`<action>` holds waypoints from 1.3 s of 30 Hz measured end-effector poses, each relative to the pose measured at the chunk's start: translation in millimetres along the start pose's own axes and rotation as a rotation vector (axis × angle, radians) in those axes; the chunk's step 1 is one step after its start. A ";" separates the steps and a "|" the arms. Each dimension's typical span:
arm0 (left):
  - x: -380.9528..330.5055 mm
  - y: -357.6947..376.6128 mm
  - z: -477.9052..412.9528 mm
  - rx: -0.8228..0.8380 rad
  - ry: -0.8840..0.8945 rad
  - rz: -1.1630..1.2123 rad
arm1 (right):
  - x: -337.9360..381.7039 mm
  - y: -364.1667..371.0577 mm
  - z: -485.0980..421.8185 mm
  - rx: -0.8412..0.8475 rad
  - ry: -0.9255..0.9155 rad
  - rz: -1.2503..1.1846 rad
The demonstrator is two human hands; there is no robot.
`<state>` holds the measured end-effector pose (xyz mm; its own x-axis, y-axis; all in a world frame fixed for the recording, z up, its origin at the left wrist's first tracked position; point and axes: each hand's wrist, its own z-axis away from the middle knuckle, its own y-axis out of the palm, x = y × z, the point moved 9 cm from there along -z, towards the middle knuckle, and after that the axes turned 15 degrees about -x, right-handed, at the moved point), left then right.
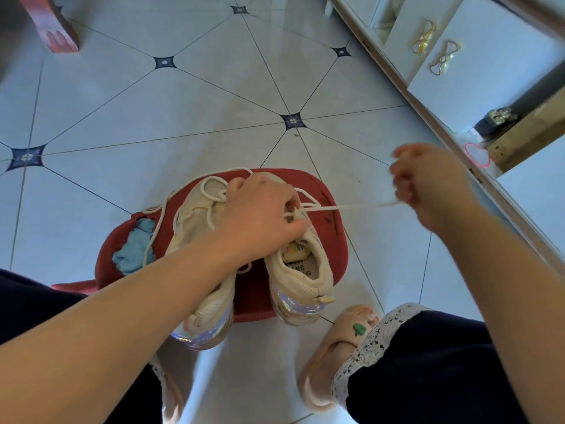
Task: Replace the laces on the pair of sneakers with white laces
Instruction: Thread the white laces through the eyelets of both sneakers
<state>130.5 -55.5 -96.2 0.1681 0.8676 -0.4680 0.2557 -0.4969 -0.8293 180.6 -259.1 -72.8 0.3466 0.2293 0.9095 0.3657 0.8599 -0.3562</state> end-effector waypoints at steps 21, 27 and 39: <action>-1.2 0.0 1.9 -0.001 0.017 0.009 | 0.6 31.4 28.7 0.081 -0.368 0.412; -0.5 -2.9 2.5 -0.035 0.027 -0.002 | -26.9 78.8 59.8 0.333 -0.375 0.455; 6.8 -4.1 6.0 0.041 -0.060 0.075 | -5.2 40.2 37.0 0.209 -0.263 0.352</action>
<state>124.9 -47.5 -97.8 0.1281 0.8284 -0.5453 0.2053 -0.5600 -0.8026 161.4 -208.9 -83.9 0.1780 0.6071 0.7744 0.0752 0.7763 -0.6258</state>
